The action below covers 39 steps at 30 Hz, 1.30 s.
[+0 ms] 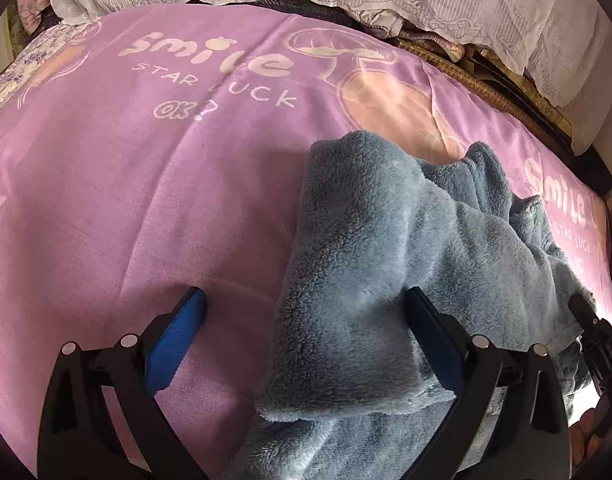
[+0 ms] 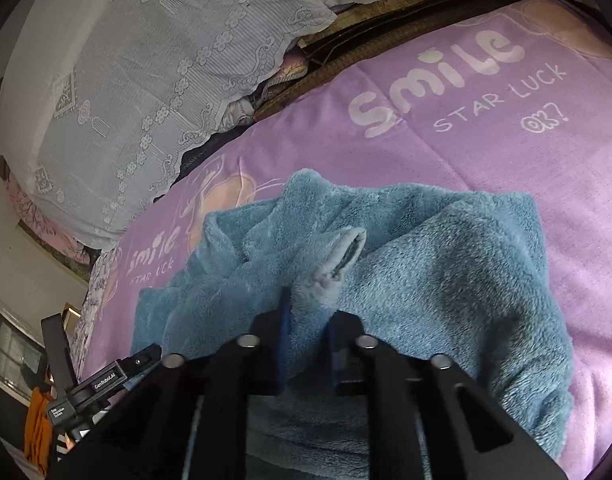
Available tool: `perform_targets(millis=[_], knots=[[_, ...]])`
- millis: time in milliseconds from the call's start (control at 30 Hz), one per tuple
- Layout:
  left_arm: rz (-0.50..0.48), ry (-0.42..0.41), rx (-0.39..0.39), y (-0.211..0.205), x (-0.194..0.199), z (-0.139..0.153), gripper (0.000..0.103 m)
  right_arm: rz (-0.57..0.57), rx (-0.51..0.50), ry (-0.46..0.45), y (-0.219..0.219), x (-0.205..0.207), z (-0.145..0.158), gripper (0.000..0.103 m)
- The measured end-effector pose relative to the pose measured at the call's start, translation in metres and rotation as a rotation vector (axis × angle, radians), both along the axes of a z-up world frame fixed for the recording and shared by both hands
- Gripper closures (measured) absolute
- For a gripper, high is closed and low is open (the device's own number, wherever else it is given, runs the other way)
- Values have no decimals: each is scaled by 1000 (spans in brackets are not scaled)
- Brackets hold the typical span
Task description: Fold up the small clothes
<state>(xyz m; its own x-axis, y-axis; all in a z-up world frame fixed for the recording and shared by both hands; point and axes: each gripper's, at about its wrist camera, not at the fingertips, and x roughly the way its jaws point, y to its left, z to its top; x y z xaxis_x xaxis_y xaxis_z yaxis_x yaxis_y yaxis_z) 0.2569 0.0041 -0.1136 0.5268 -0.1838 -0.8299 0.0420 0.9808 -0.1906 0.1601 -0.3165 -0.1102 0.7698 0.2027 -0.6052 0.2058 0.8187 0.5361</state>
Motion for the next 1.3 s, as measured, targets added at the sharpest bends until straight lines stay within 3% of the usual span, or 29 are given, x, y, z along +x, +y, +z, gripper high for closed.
perform_targets(millis=[133, 200, 267, 333, 533, 667, 767, 867, 933, 967, 1000, 1067, 1233, 1300], knots=[[-4, -57, 29, -2, -8, 10, 6, -48, -59, -94, -4, -33, 22, 93], [-2, -64, 54, -4, -8, 11, 6, -65, -66, -53, -15, -38, 12, 93], [-2, -24, 95, -6, -3, 2, 4, -68, -1, 53, -29, -33, -15, 91], [-6, 26, 88, -5, 3, -7, 4, -67, 65, 50, -36, -36, -24, 92], [25, -14, 72, 4, -4, 8, 4, -118, -41, -82, -28, -61, 24, 78], [-11, -96, 87, -10, -5, 42, 5, -21, -67, -99, -10, -37, 40, 73], [-48, -119, 141, -30, 7, 53, 5, 7, -78, -58, -3, -11, 30, 67], [-86, -92, 220, -50, 24, 35, 5, -3, -69, 67, -10, 10, -9, 63], [-86, -23, 274, -55, 37, 2, 4, 5, -43, 54, -17, 10, -24, 70], [-93, -2, 240, -52, 40, -10, 4, 4, -27, 52, -18, 10, -21, 72], [-78, -3, 184, -45, 40, -11, 4, 4, -33, 48, -17, 9, -18, 71], [-70, 0, 148, -36, 39, -2, 4, -9, -82, 34, -10, 3, -11, 70], [-93, -80, 146, -26, -1, 17, 5, 59, -199, -40, 20, -29, 17, 55], [-101, -46, 185, -26, -10, 6, 4, 90, -257, 17, 30, -33, 7, 42]])
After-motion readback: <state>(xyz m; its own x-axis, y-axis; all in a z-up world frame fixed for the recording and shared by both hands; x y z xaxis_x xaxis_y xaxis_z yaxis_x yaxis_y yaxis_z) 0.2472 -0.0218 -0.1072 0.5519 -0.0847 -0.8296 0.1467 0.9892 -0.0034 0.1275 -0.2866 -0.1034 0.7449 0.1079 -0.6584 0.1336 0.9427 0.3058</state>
